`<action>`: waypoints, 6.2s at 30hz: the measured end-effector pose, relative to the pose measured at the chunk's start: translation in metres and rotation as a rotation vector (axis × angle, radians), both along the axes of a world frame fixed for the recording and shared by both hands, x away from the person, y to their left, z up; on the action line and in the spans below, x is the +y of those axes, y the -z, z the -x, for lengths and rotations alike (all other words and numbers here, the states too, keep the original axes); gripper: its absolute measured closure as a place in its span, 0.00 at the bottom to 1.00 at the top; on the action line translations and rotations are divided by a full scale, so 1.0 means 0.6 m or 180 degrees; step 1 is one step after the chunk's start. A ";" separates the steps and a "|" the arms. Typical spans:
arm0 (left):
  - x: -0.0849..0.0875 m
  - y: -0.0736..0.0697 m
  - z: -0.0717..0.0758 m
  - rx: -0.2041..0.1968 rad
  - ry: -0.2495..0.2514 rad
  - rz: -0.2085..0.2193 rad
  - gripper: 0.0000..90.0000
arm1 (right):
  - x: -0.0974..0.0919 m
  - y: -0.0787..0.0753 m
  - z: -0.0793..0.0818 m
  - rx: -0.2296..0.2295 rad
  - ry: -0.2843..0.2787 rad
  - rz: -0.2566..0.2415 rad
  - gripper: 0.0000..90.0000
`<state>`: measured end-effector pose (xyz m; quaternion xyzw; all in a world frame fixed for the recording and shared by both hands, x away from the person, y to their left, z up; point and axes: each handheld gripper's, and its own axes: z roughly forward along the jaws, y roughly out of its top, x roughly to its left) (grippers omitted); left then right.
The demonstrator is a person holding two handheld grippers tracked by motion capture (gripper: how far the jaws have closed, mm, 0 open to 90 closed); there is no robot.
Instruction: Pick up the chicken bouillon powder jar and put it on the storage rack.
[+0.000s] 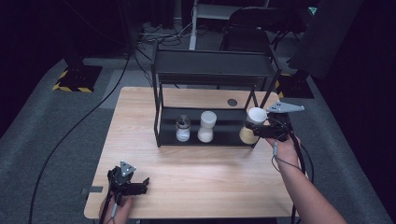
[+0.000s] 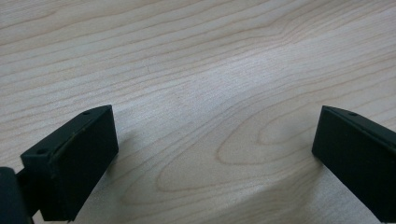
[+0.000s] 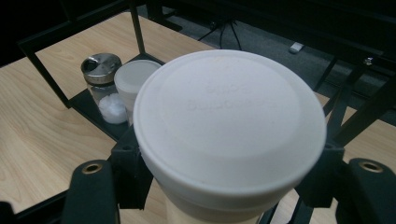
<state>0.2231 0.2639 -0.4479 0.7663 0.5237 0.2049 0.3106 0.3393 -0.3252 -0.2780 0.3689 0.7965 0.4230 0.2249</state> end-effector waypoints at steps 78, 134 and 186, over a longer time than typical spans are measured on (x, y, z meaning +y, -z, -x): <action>0.000 0.000 -0.002 0.0001 0.0068 0.0002 0.00 | 0.094 0.119 -0.114 0.0301 0.0081 0.0296 0.14; 0.000 0.000 -0.002 -0.0001 0.0062 0.0004 0.00 | -0.065 0.114 0.106 0.0017 -0.0188 0.0115 0.02; 0.000 0.000 -0.002 -0.0001 0.0062 0.0005 0.00 | -0.085 0.251 0.111 0.0611 -0.0065 0.0504 0.02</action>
